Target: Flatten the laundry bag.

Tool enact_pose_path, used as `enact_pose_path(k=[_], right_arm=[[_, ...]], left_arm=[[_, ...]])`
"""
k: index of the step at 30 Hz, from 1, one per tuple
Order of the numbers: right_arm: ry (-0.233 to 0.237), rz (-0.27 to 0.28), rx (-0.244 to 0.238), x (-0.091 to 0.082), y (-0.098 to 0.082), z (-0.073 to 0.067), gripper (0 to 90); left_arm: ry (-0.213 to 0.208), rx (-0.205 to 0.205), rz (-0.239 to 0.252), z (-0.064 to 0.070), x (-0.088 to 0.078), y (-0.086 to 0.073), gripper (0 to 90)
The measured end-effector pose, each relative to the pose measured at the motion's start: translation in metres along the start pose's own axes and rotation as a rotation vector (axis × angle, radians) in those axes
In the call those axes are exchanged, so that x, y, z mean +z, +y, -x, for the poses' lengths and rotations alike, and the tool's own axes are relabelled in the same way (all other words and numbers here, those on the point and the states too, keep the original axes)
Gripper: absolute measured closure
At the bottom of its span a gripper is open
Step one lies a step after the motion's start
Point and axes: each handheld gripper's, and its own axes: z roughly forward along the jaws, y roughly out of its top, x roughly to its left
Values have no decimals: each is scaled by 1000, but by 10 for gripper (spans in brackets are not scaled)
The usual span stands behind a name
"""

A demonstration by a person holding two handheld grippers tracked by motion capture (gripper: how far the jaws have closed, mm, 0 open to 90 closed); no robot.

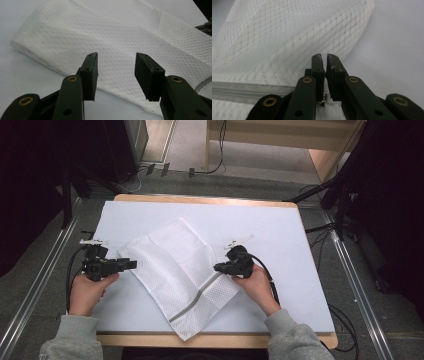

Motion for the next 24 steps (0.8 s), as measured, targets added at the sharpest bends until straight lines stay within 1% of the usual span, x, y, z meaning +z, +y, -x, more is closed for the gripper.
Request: enact_pose_path(k=[1,2,4,6,7,8,10,11,13,14,15,16,17,18,19,20,22,23,24], right_arm=[[4,-16,-8,4,1,-3,858],[4,-42,-30,13,2,-8,857],[14,-66,-37,20,2,-11,852],[28,-69,-42,23,3,-12,847],[28,-69,-42,23,3,-12,847],[31,-65,-39,24,5,-10,816],[31,-61,-36,22,6,-9,805],[15,-43,-40,18,9,-6,785],[-12,-17,-45,13,13,-2,774],[-21,-11,-45,10,15,0,761],[-21,-11,-45,10,15,0,761],[-33,15,-44,8,20,6,732],[-35,19,-38,8,22,10,716],[-35,19,-38,8,22,10,716],[-30,26,-20,9,26,16,687],[-27,30,-10,10,28,17,672],[-24,36,-8,12,30,19,656],[-21,41,-7,15,36,20,608],[-28,43,-12,17,38,19,589]], left_arm=[[-2,-2,2,1,0,-2,539],[-3,-1,1,3,0,-5,533],[14,6,-15,6,3,-11,527],[28,9,-31,7,5,-14,524],[28,9,-31,7,5,-14,523],[36,11,-45,7,8,-15,522],[39,13,-52,6,8,-16,521],[40,9,-46,6,7,-17,520],[41,5,-40,5,6,-17,519],[42,4,-40,5,6,-17,518],[42,4,-40,5,6,-17,517],[45,5,-42,5,7,-18,517],[52,7,-45,5,7,-18,517],[55,9,-46,5,7,-18,517],[57,14,-50,5,7,-18,517],[56,11,-49,5,8,-18,517],[61,15,-44,5,8,-19,517],[62,16,-44,5,7,-19,515],[63,14,-44,5,7,-19,514]])
